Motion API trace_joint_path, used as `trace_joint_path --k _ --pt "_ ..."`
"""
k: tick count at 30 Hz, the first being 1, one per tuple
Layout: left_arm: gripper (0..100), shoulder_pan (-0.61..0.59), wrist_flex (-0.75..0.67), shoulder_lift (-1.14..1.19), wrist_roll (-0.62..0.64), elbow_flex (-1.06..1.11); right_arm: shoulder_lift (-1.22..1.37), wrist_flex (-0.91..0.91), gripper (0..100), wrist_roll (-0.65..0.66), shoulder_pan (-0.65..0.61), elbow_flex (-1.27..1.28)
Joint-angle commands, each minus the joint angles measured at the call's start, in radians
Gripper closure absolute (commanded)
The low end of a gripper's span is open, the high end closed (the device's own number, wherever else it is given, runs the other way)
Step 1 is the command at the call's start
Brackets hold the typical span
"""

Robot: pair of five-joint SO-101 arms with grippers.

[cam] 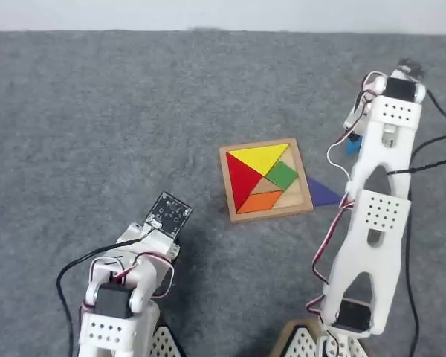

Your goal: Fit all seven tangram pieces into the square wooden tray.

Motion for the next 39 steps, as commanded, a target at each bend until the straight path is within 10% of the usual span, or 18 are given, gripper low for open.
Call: trace_joint_path --k 1,15,39 --pt "90 -0.008 0.005 -0.011 -0.011 -0.013 -0.302 0.039 90.9 0.023 0.01 0.203" --pt "90 -0.008 0.005 -0.012 -0.011 -0.013 -0.171 -0.562 90.0 0.104 -0.07 0.272" --pt "90 -0.008 0.005 -0.012 -0.011 -0.013 -0.061 -0.074 90.5 0.164 -0.013 0.239"
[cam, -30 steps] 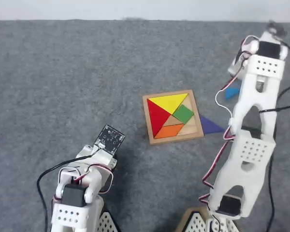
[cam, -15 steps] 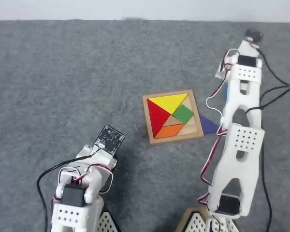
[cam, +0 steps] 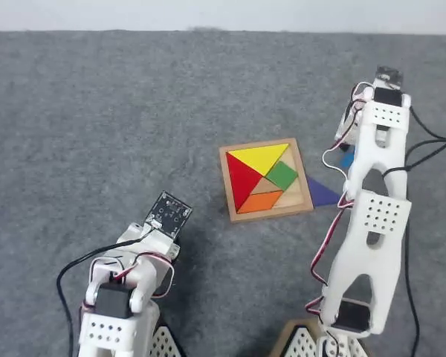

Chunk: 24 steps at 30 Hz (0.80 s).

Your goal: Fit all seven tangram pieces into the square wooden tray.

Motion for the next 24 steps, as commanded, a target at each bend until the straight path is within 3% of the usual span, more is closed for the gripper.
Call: trace_joint_path --k 1,8,12,18,24 --pt "90 -0.008 0.005 -0.012 -0.011 -0.013 -0.065 0.162 90.5 0.018 0.005 -0.052" --pt "90 -0.008 0.005 -0.012 -0.011 -0.013 -0.234 0.242 90.5 0.049 0.007 -0.118" --pt "90 -0.008 0.005 -0.012 -0.011 -0.013 -0.404 0.243 90.5 0.133 -0.028 0.018" --pt "90 -0.008 0.005 -0.012 -0.011 -0.013 -0.748 0.199 90.5 0.296 -0.07 0.431" --pt "90 -0.008 0.005 -0.012 -0.011 -0.013 -0.865 0.016 90.2 0.577 -0.051 0.58"
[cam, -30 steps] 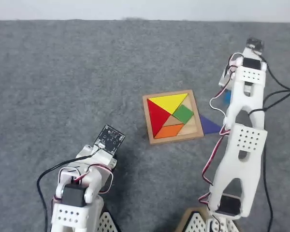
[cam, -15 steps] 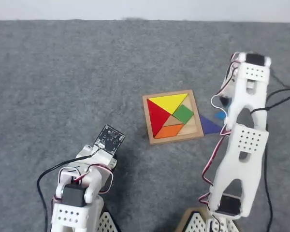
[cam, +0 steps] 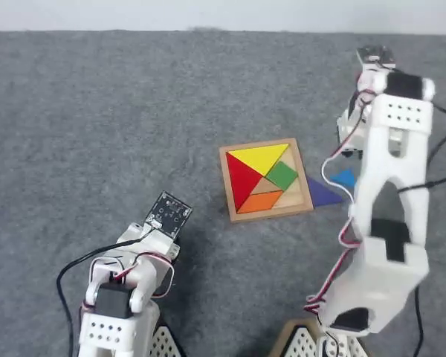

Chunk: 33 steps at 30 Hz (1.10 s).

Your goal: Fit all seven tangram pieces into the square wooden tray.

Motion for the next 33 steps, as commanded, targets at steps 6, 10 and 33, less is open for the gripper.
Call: trace_joint_path --k 6,10,33 --pt "90 -0.008 0.005 -0.012 -0.011 -0.013 0.048 0.01 89.9 0.815 -0.044 0.014" --pt "90 -0.008 0.005 -0.012 -0.011 -0.013 0.133 0.018 88.3 1.023 -0.041 0.014" --pt "90 -0.008 0.005 -0.012 -0.011 -0.013 0.429 -0.133 73.1 1.169 0.05 0.014"
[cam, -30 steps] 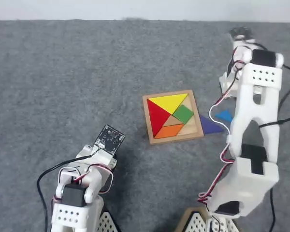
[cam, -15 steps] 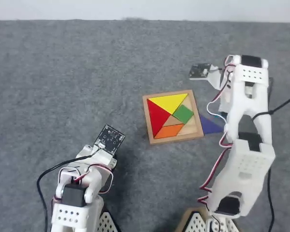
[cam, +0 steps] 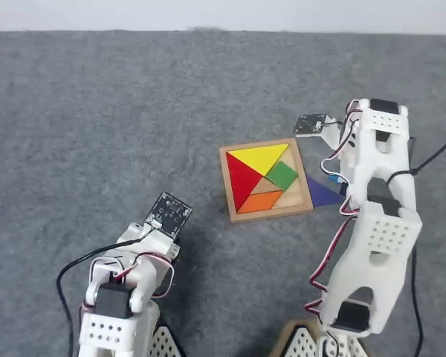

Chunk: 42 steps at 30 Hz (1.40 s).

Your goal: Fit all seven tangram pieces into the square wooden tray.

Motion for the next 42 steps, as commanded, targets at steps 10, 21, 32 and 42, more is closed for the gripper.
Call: trace_joint_path --k 10,21,32,42 --pt "90 -0.008 0.005 -0.012 -0.011 -0.013 0.021 -0.028 85.4 -0.012 0.015 -0.014" --pt "90 -0.008 0.005 -0.012 -0.011 -0.013 0.021 0.159 85.5 -0.221 -0.033 -0.308" --pt "90 -0.008 0.005 -0.012 -0.011 -0.013 0.045 0.257 74.5 -0.199 -0.07 -0.413" --pt "90 -0.008 0.005 -0.012 -0.011 -0.013 0.128 0.216 81.5 -0.127 -0.028 -0.376"
